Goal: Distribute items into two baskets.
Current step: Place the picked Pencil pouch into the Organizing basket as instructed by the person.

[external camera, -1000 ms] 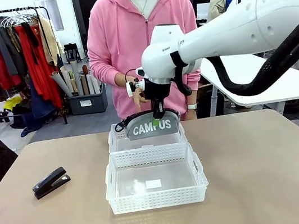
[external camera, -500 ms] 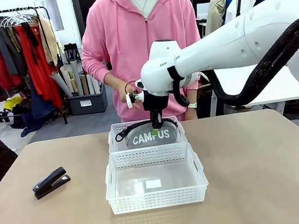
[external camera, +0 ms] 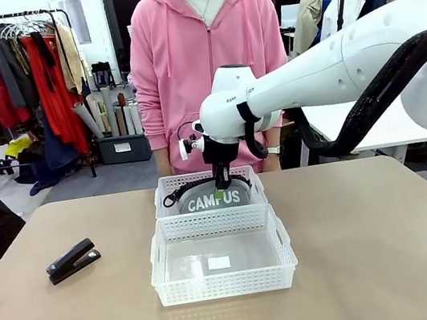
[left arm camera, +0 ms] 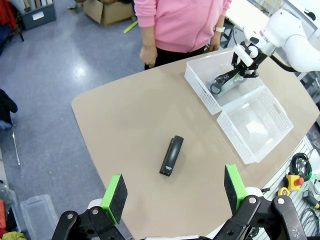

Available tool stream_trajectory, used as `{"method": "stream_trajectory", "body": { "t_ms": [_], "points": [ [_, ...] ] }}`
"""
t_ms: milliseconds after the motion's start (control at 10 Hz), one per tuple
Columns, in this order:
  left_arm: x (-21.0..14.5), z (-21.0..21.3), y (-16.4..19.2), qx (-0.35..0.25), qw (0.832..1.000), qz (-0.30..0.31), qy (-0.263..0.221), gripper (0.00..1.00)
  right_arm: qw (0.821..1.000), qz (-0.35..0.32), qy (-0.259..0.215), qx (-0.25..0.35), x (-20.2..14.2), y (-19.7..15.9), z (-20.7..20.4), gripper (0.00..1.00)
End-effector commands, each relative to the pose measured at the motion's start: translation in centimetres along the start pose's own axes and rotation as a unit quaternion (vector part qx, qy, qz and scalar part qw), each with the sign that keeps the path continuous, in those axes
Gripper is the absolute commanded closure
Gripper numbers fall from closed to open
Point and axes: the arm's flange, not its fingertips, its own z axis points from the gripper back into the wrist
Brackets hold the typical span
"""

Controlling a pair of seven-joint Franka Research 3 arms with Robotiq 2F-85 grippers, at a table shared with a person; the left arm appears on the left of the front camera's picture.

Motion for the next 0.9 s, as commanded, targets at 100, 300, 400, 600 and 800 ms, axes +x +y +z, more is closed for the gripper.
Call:
{"method": "stream_trajectory", "body": {
  "t_ms": [100, 300, 400, 600, 800],
  "points": [
    [-0.1, 0.0, 0.0, -0.007, 1.0, -0.006, -0.006, 0.0, 1.0, 0.02, -0.003, 0.0, 0.5, -0.5, -0.1, 0.98],
    [-0.1, 0.0, 0.0, -0.007, 1.0, -0.006, -0.006, 0.0, 1.0, 0.024, -0.004, -0.007, 0.4, -0.3, 0.4, 0.61],
    [-0.1, 0.0, 0.0, -0.007, 1.0, -0.006, -0.006, 0.0, 1.0, 0.023, -0.004, -0.006, 0.4, -0.3, 0.4, 0.41],
    [-0.1, 0.0, 0.0, -0.007, 1.0, -0.006, -0.006, 0.0, 1.0, 0.022, -0.002, -0.005, 0.4, -0.3, 0.6, 0.03],
    [-0.1, 0.0, 0.0, -0.007, 1.0, -0.006, -0.006, 0.0, 1.0, 0.028, -0.009, -0.002, -0.3, 0.6, 2.5, 0.0]
  ]
}}
